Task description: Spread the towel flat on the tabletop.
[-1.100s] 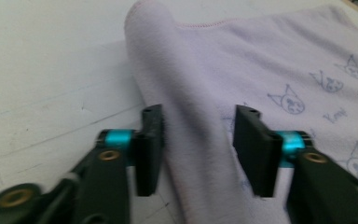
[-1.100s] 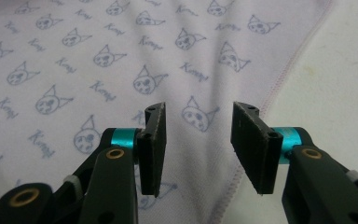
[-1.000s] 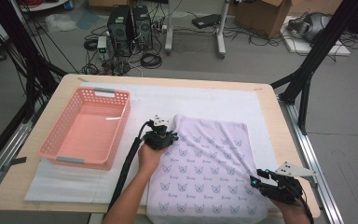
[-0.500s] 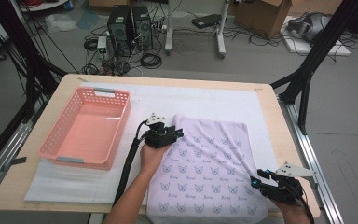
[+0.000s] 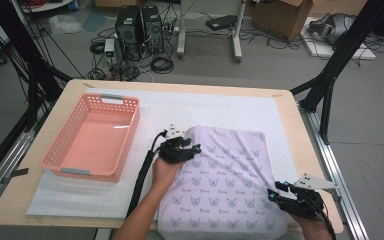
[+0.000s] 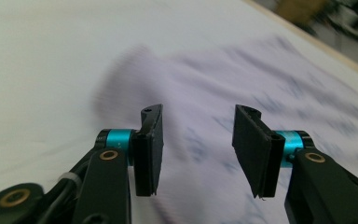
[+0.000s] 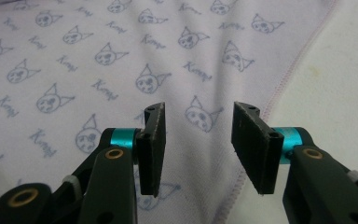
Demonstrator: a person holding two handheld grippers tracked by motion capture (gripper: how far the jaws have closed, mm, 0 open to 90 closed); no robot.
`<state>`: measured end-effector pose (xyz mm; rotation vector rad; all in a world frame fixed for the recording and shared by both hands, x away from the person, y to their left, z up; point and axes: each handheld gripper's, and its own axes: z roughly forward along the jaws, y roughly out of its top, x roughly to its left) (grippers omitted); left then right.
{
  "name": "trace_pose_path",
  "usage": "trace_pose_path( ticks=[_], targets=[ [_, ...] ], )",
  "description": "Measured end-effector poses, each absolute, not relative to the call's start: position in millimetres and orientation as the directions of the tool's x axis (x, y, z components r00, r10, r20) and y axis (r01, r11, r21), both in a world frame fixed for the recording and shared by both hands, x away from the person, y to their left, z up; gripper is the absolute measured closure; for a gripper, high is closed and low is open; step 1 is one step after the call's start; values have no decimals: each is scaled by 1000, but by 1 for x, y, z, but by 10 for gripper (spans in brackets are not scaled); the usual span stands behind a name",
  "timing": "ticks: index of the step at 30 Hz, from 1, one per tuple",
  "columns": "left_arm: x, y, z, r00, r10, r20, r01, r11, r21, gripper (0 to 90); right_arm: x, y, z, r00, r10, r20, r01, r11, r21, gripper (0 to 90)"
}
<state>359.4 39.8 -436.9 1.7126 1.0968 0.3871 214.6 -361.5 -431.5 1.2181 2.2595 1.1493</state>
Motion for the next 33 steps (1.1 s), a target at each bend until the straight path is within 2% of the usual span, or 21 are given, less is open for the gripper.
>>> trace_pose_path(
  ticks=[1,3,7,10,12,15,21,23,25,26,29,33],
  targets=[
    [362,44,-438,493,838,-234,503,-55,863,567,215,-362,-431,-582,809,82,542,311,781,543],
    [366,49,-443,477,848,-233,539,-72,839,565,215,-361,-431,-582,810,80,542,312,780,543],
    [370,41,-452,511,829,-227,560,-120,820,550,215,-360,-431,-583,808,85,544,310,780,544],
    [372,32,-452,547,817,-183,565,-199,801,570,215,-361,-432,-582,808,86,545,310,779,544],
    [372,30,-452,557,812,-172,563,-217,797,631,215,-361,-432,-581,809,89,548,308,778,544],
    [372,32,-451,553,815,-173,557,-207,804,808,215,-361,-432,-583,808,88,547,310,777,543],
    [373,62,-441,443,890,-109,534,-165,829,838,215,-363,-433,-579,810,88,548,307,778,546],
    [373,75,-442,382,919,-98,542,-137,829,808,216,-363,-433,-579,810,90,549,306,778,546],
    [373,83,-444,347,932,-105,563,-118,818,702,217,-363,-433,-578,811,91,551,306,777,546],
    [372,86,-446,345,933,-107,566,-115,816,679,217,-362,-433,-578,811,93,552,304,776,546],
    [371,90,-447,355,926,-129,585,-112,803,592,222,-360,-434,-571,816,88,553,303,776,546],
    [371,82,-450,419,893,-166,607,-139,783,543,238,-360,-434,-518,852,74,565,276,778,552]
  ],
)
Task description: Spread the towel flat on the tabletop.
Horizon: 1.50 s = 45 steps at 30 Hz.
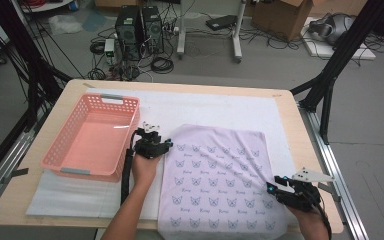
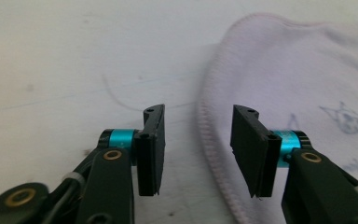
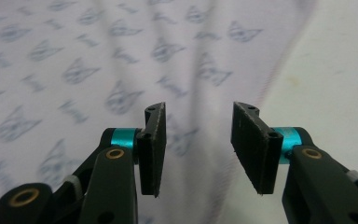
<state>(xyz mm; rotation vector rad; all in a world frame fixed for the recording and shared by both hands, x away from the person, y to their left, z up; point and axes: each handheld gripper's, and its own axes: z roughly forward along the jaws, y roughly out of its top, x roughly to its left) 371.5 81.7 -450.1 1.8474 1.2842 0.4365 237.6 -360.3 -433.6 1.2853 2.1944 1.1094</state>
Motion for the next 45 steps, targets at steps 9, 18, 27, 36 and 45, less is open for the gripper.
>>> trace_pose_path(
  ticks=[9,18,27,36,45],
  targets=[
    [352,77,-448,476,860,-183,617,-179,766,505,283,-358,-447,-441,896,47,616,264,742,624],
    [322,88,-448,520,839,-159,602,-228,765,849,268,-370,-443,-484,873,69,628,291,722,866],
    [307,100,-448,552,793,-256,581,-147,800,539,244,-380,-439,-530,843,91,632,321,706,734],
    [352,93,-436,473,852,-224,516,-62,854,626,249,-376,-435,-528,844,97,600,290,745,655],
    [373,77,-450,475,853,-218,606,-138,783,619,247,-372,-433,-563,822,88,572,311,759,647]
  ],
)
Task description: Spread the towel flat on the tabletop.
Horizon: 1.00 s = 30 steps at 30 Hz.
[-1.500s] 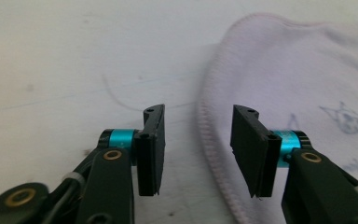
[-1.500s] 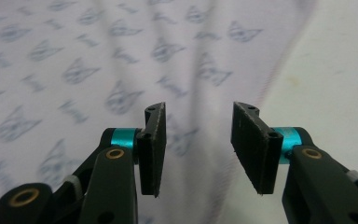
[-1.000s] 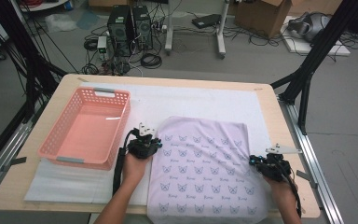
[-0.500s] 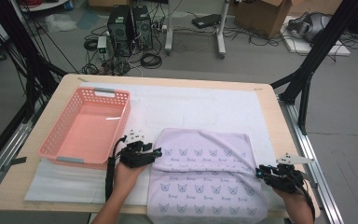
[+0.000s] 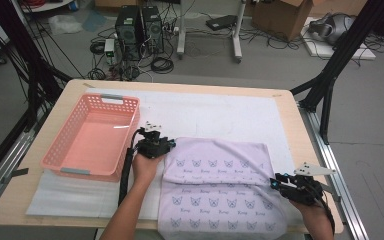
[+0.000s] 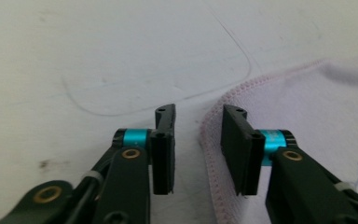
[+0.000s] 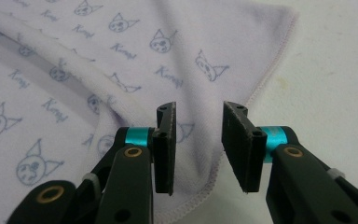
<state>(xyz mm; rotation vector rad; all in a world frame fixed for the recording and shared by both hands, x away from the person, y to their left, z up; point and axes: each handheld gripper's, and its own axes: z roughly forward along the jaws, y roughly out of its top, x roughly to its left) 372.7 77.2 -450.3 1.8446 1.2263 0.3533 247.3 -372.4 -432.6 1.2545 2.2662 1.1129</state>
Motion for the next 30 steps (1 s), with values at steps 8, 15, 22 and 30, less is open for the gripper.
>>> trace_pose_path(
  ticks=[8,15,22,30],
  targets=[
    [360,49,-451,588,808,-44,503,-322,802,686,247,-373,-432,-558,824,98,575,298,762,647],
    [362,55,-448,566,819,-95,517,-264,814,870,246,-373,-432,-557,824,99,572,295,765,646],
    [364,85,-430,376,923,-84,444,-100,890,669,249,-373,-432,-544,832,107,578,279,767,633],
    [363,84,-441,443,886,-140,558,-150,816,543,276,-374,-430,-473,874,114,582,213,785,552]
  ],
)
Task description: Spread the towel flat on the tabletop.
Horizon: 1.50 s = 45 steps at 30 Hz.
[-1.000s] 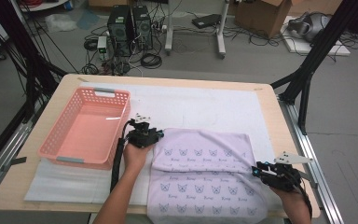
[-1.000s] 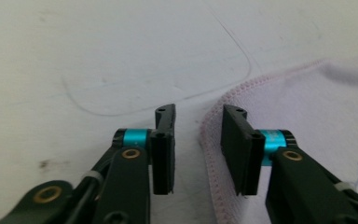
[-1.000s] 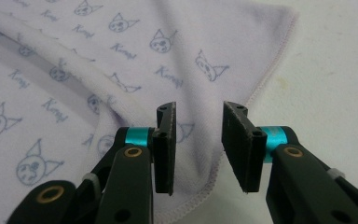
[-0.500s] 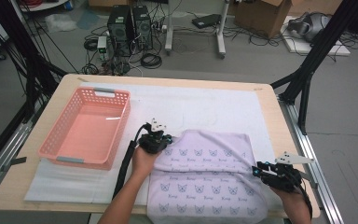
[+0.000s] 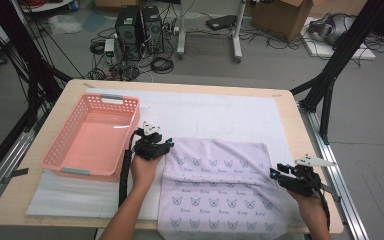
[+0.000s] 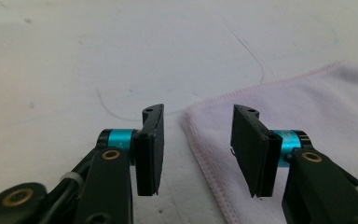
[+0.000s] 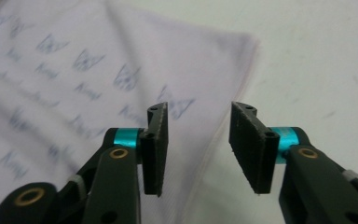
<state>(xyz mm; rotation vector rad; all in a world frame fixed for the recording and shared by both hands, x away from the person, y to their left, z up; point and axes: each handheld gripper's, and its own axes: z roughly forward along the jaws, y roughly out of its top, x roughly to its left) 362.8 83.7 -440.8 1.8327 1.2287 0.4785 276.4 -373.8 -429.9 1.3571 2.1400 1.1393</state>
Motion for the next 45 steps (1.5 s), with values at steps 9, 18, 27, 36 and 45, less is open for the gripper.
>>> trace_pose_path(
  ticks=[9,18,27,36,45],
  targets=[
    [364,65,-451,513,854,-90,556,-250,793,806,338,-364,-440,-452,890,54,608,263,749,512],
    [385,87,-437,400,911,-99,507,-130,852,860,371,-345,-448,-469,883,21,594,298,747,588],
    [380,86,-442,409,895,-177,566,-97,819,539,397,-337,-431,-414,895,-167,514,381,768,880],
    [371,70,-452,483,864,-140,579,-196,792,680,395,-356,-428,-310,950,-32,585,217,781,611],
    [376,81,-450,393,906,-160,577,-107,809,737,360,-363,-418,-411,911,18,572,243,784,583]
  ],
)
